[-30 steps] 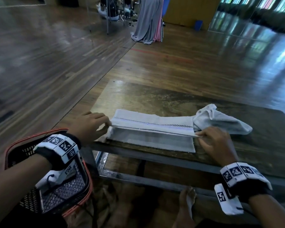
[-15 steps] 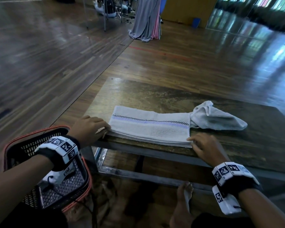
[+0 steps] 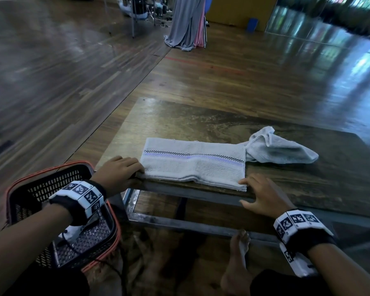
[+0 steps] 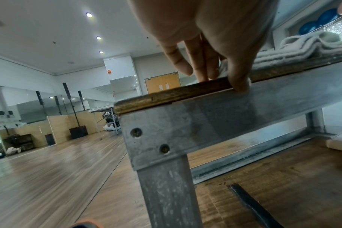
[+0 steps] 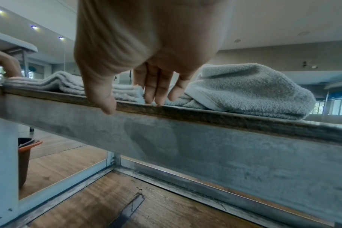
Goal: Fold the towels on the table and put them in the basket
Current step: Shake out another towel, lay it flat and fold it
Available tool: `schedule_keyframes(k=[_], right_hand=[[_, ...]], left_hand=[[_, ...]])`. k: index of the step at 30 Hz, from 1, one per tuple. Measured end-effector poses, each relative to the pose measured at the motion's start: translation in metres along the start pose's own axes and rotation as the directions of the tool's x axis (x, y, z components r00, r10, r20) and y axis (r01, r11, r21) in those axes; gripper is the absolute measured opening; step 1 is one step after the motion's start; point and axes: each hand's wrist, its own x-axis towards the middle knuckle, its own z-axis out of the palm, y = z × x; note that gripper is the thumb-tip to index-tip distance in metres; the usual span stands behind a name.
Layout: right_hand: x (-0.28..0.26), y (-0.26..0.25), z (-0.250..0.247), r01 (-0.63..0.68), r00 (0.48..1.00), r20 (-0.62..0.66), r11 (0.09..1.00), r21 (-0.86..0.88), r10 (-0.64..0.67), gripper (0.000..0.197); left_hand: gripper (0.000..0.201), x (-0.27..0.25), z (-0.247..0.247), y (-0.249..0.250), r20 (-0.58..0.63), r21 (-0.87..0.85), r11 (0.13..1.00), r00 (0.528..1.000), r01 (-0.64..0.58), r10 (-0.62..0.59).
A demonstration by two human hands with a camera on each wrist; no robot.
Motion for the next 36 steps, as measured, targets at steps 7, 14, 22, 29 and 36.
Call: schedule_keyframes(k=[7,14,22,29,36], right_hand=[[-0.009,-0.006,0.002,-0.054,0.997,-0.059,0.997,0.054,0.058,0.027],[-0.011,-0.012,-0.025,-0.121,0.934,-0.229,0.845,0.521,0.275,0.020],[-0.016,-0.031,-0.061,0.059,0.920,-0.186,0.347,0.936,0.346,0.019],[-0.006,-0.019,-0.063,-0.090,0.936,-0.047,0.367,0.926,0.348,0.029],[0.020,-0.021,-0.050,-0.239,0.909,0.055,0.409,0.881,0.413,0.014]], left_hand=[[0.016,-0.008,-0.012,0.003,0.022,-0.280,0.951,0.991,0.129,-0.128],[0.012,-0.007,-0.042,0.004,0.033,-0.577,0.769,0.949,0.276,-0.315],[0.009,0.002,-0.091,-0.002,-0.067,-0.869,0.438,0.823,0.230,-0.564],[0.013,-0.001,-0.094,-0.015,0.107,-0.861,0.426,0.918,0.277,-0.381],[0.013,0.010,-0.069,-0.029,0.221,-0.738,0.570,0.927,0.361,-0.301]])
